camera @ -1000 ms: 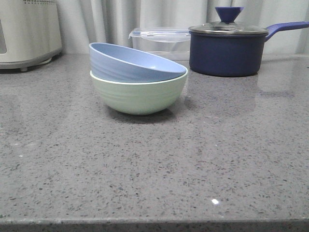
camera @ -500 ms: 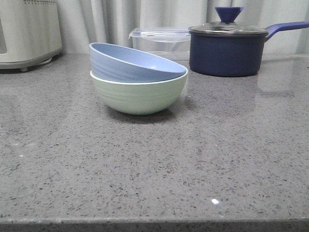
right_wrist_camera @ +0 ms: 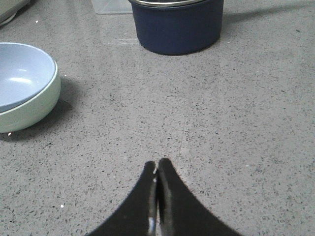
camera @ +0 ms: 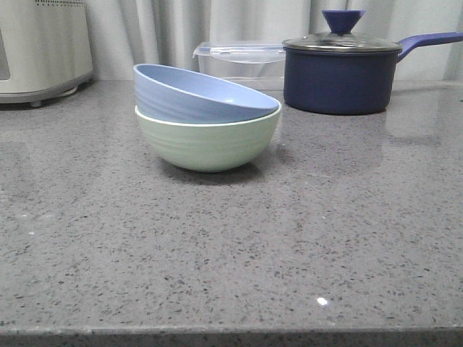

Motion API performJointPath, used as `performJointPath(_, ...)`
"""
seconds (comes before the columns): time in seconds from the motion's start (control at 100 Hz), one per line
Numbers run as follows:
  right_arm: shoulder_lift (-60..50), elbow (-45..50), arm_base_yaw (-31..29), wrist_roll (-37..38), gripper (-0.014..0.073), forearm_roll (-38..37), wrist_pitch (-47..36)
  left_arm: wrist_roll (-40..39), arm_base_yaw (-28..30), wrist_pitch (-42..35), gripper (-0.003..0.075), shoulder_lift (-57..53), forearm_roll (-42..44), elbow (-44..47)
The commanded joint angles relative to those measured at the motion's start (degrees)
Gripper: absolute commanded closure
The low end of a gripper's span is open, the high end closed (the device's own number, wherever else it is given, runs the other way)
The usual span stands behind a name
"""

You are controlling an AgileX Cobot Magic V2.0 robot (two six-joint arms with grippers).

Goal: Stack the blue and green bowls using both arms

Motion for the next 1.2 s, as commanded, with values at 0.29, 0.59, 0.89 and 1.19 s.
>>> performJointPath(0.29,0.2,-1.5,-0.3,-0.4,0.0674,-0.5,-4.2,0.2,0.1,-4.7,0.0741,-2.0,-0.1,2.3)
performJointPath(0.59,-0.7,4.1,-3.2,-0.4,0.0674,-2.5,-11.6,0.2,0.1,-4.7,0.0741,-2.0,-0.1,2.3)
performJointPath(0.89,-8.0,16.4,-9.6,0.4,0.0674,-4.4,-27.8,0.2,0.1,-4.7,0.0741,-2.0,-0.1,2.3)
performJointPath(1.19,-17.5,25.3,-13.3,8.3,0.0674,-10.7,-29.5,0.2,0.1,-4.7,0.0741,-2.0,-0.1,2.3)
